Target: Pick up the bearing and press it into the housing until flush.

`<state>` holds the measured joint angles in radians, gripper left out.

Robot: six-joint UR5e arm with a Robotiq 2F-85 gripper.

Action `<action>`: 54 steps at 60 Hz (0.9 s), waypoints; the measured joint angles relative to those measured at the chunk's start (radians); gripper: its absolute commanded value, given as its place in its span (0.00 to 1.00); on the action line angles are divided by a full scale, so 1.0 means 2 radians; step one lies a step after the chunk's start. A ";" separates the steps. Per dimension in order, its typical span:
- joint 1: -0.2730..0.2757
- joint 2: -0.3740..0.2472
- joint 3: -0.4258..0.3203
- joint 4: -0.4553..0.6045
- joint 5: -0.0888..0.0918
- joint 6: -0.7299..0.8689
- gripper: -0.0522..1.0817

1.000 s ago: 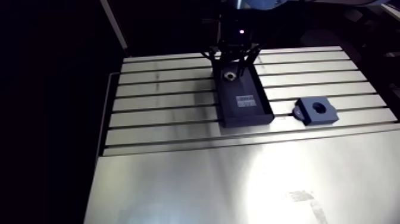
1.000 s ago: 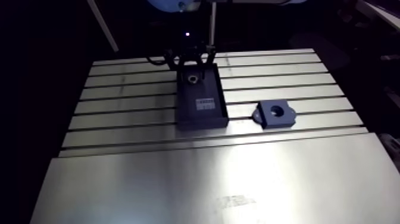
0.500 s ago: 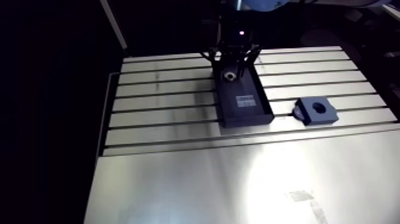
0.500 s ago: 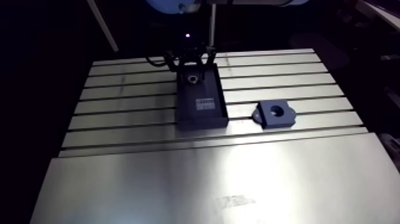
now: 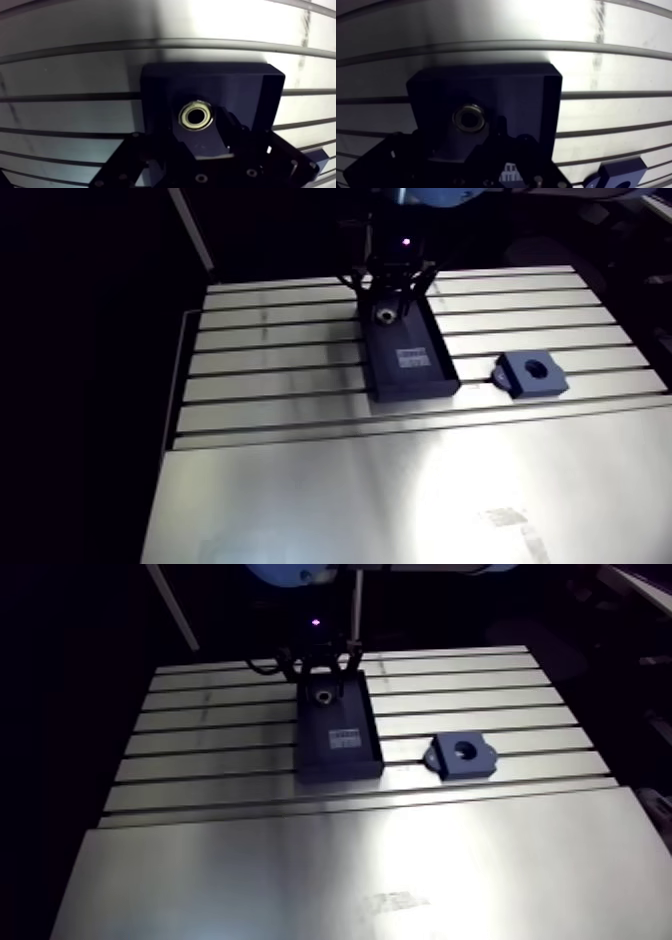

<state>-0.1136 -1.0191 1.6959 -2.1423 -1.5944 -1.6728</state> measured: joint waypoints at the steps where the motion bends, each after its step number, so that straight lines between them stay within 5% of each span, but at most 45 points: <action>1: 0.000 0.000 0.000 0.000 0.000 0.000 0.43; 54: 0.001 0.000 0.001 -0.002 -0.001 -0.001 0.51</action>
<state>-0.1120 -1.0192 1.6972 -2.1467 -1.5960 -1.6756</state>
